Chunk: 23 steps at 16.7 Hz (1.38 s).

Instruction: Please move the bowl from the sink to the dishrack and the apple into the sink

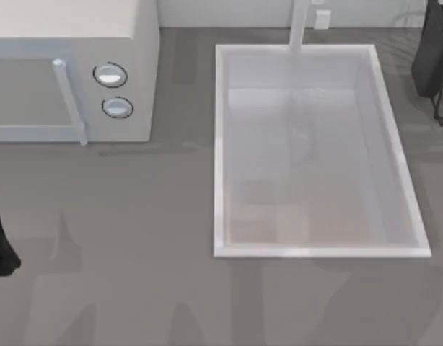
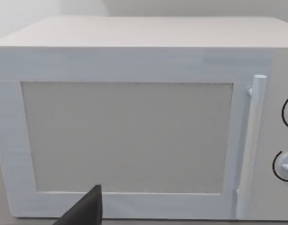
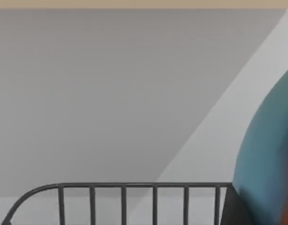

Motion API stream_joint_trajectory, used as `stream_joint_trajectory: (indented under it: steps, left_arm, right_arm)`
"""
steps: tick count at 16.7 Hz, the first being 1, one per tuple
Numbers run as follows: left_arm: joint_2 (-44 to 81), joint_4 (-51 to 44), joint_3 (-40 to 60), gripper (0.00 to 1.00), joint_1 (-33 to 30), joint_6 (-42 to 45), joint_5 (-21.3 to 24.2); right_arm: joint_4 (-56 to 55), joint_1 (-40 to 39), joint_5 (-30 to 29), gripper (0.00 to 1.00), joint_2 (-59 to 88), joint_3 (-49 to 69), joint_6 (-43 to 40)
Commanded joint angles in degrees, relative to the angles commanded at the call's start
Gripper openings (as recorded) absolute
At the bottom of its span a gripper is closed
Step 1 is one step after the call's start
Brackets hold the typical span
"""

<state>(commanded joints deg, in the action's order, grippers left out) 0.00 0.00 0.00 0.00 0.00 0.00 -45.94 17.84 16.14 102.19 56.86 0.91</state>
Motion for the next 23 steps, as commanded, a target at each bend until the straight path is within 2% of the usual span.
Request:
stream_joint_trajectory:
  steps: [5, 18, 23]
  left_arm:
    - [0.0, 0.0, 0.0, 1.00, 0.0, 0.0, 0.0]
    - [0.0, 0.0, 0.0, 1.00, 0.0, 0.0, 0.0]
    - [0.0, 0.0, 0.0, 1.00, 0.0, 0.0, 0.0]
  right_arm:
    - [-1.2, -0.3, -0.3, 0.00, 0.8, -0.8, 0.0]
    - [-1.2, -0.3, -0.3, 0.98, 0.8, -0.8, 0.0]
    - [-1.2, -0.3, -0.3, 1.00, 0.8, -0.8, 0.0]
